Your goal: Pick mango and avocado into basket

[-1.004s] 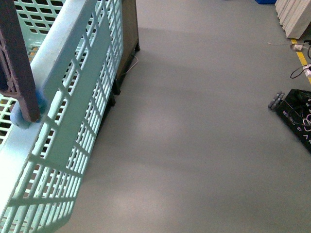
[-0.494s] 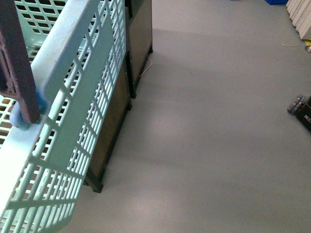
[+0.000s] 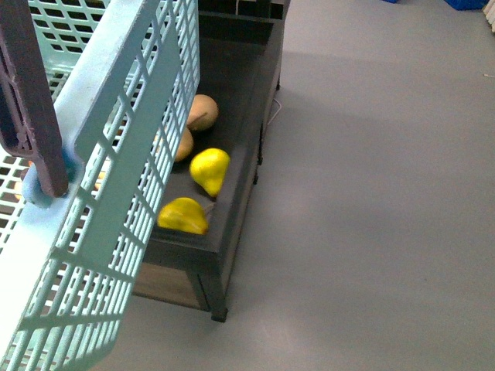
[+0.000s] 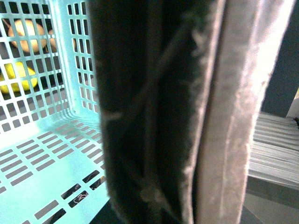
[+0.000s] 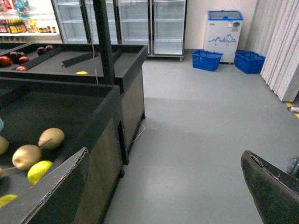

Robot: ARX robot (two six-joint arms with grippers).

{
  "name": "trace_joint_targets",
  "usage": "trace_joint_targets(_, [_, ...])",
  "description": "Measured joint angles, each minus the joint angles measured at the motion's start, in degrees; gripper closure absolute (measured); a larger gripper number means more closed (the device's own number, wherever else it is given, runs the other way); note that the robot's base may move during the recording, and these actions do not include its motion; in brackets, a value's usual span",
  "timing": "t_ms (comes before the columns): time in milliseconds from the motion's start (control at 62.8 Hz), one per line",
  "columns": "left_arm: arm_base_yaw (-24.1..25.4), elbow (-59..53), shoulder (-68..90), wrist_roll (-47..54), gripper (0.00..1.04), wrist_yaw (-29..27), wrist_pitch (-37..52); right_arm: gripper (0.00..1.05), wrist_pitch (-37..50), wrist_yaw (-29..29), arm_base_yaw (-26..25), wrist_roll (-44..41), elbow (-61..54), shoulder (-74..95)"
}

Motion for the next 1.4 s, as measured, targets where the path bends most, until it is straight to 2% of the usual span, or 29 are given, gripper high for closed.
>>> trace_joint_targets(1402, [0.1,0.0,0.0,0.0,0.89,0.0,0.0,0.09,0.0,0.2,0.0,0.0,0.0,0.0])
